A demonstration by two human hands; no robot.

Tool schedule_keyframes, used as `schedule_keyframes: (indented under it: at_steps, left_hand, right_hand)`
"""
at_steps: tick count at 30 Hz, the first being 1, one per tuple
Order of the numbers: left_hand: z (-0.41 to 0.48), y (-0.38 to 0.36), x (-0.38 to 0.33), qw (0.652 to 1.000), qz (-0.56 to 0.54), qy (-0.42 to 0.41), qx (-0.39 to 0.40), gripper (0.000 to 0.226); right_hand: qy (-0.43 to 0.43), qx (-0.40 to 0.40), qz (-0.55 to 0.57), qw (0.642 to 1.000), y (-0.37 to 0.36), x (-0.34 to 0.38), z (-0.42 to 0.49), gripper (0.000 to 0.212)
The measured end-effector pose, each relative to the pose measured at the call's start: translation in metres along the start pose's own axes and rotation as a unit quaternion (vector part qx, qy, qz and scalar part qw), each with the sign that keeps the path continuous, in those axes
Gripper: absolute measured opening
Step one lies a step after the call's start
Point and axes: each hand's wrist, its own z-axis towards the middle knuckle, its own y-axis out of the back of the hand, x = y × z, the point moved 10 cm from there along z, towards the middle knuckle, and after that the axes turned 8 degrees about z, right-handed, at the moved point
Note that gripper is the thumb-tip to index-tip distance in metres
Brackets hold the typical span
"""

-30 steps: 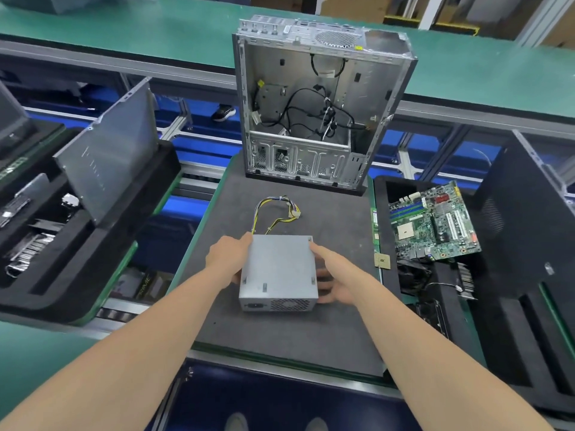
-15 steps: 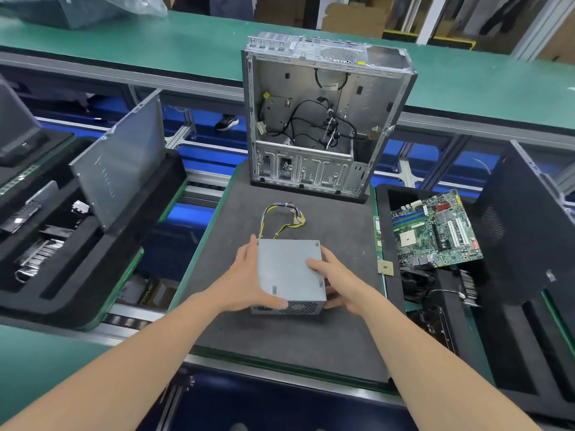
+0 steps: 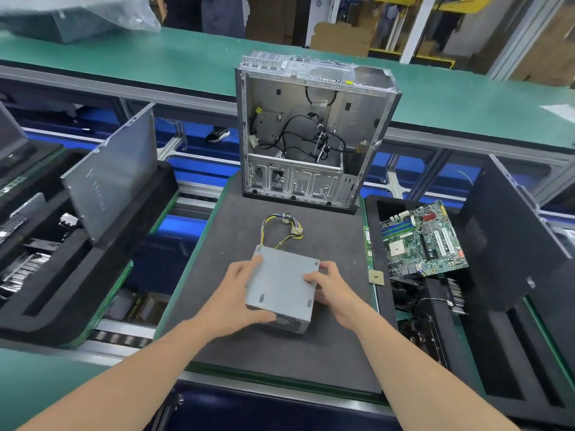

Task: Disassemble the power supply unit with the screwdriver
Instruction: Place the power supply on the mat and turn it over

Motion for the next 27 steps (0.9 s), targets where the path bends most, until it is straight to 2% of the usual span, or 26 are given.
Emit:
schedule_keyframes:
  at_steps: [3, 5, 8, 13, 16, 19, 21, 22, 23, 24, 27]
  left_hand:
    - [0.005, -0.009, -0.024, 0.98, 0.181, 0.076, -0.04, 0.137]
    - [0.013, -0.016, -0.04, 0.96, 0.233, 0.146, -0.052, 0.146]
    - [0.021, -0.029, -0.054, 0.944, 0.252, 0.208, -0.044, 0.153]
    - [0.032, -0.032, -0.055, 0.926, 0.286, 0.244, -0.024, 0.148]
    - [0.035, -0.018, -0.055, 0.933, 0.265, 0.243, -0.003, 0.145]
    - [0.039, 0.01, -0.049, 0.951, 0.149, 0.271, 0.016, 0.133]
    - [0.043, 0.017, -0.05, 0.958, -0.09, 0.267, 0.049, 0.112]
    - [0.045, 0.016, -0.058, 0.94, -0.224, 0.248, 0.073, 0.091]
    - [0.044, 0.016, -0.066, 0.907, -0.333, 0.239, 0.1, 0.067]
    - [0.043, 0.017, -0.072, 0.872, -0.412, 0.237, 0.114, 0.052]
    - [0.051, 0.008, -0.082, 0.76, -0.598, 0.213, 0.141, 0.051]
  right_hand:
    - [0.01, -0.031, 0.058, 0.998, -0.004, -0.002, 0.0, 0.032]
    - [0.0, -0.046, 0.105, 0.993, -0.006, -0.006, -0.001, 0.028]
    - [-0.019, -0.064, 0.135, 0.989, -0.003, -0.01, -0.002, 0.025]
    - [-0.028, -0.031, 0.081, 0.996, 0.004, -0.005, 0.001, 0.059]
    - [-0.024, -0.016, 0.091, 0.995, 0.015, -0.003, 0.004, 0.048]
    - [-0.02, -0.001, 0.19, 0.982, 0.016, -0.004, 0.008, 0.037]
    - [-0.04, 0.015, 0.24, 0.97, 0.008, -0.008, 0.009, 0.041]
    - [-0.055, 0.029, 0.256, 0.965, 0.002, -0.01, 0.008, 0.045]
    - [-0.072, 0.048, 0.269, 0.959, -0.005, -0.011, 0.006, 0.052]
    - [-0.091, 0.069, 0.277, 0.954, -0.013, -0.012, 0.003, 0.06]
    - [-0.123, 0.136, 0.298, 0.937, -0.029, -0.007, -0.004, 0.083]
